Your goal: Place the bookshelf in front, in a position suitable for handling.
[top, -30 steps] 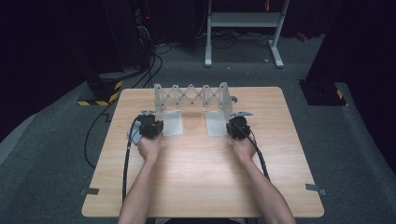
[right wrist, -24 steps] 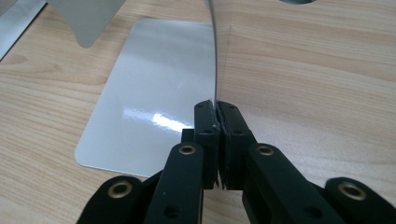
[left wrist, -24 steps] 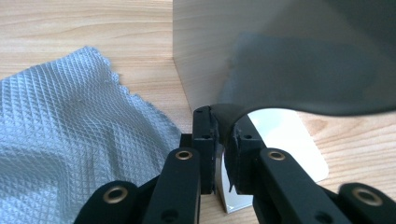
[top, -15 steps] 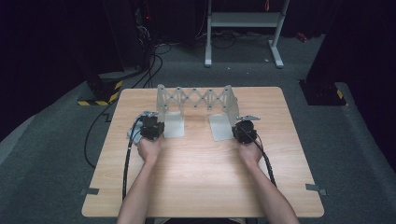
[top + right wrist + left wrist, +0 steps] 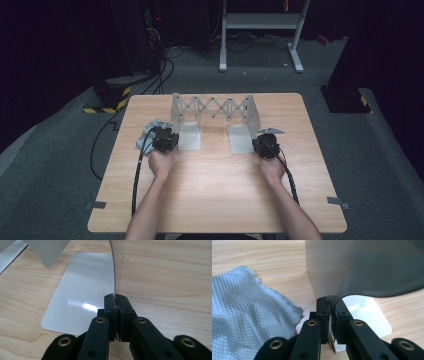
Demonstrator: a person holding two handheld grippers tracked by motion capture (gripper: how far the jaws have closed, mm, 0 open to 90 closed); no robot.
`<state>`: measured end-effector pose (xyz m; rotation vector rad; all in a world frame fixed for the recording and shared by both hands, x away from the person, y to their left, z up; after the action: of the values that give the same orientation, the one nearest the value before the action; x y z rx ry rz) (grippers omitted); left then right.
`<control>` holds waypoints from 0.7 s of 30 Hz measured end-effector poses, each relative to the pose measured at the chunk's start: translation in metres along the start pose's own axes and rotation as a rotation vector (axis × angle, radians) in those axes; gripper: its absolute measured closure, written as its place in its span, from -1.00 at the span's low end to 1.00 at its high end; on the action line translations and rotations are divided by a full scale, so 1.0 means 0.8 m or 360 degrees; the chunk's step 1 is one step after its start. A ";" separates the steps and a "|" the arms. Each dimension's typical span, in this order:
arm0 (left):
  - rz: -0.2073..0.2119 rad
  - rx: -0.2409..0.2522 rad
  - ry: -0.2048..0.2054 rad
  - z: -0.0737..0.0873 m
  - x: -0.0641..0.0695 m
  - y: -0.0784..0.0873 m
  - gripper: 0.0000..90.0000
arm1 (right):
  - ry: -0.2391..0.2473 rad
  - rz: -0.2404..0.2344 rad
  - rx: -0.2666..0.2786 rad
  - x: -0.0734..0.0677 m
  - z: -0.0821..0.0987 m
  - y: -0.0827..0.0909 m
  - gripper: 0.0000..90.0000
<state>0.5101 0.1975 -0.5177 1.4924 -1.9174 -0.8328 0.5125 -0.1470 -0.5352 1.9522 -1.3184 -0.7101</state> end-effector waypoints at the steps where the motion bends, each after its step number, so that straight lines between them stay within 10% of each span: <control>1: 0.0003 0.0002 -0.0008 0.001 0.002 0.001 0.88 | 0.0000 0.0000 0.0000 0.000 0.000 0.000 0.96; 21: 0.0067 0.0010 -0.0119 0.020 0.026 0.014 0.88 | -0.0035 -0.0014 0.0029 0.012 0.033 0.026 0.95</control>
<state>0.4867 0.1811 -0.5185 1.4383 -2.0002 -0.8757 0.4845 -0.1676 -0.5363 1.9708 -1.3348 -0.7282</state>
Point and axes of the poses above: each handheld gripper's, and its own axes: y roughly backward along the jaws, z roughly out of its underside, x roughly to its right, the point moved 4 cm from there along -y, roughly forward along the jaws, and after that the axes turned 9 degrees about -x, right-handed, at the moved point
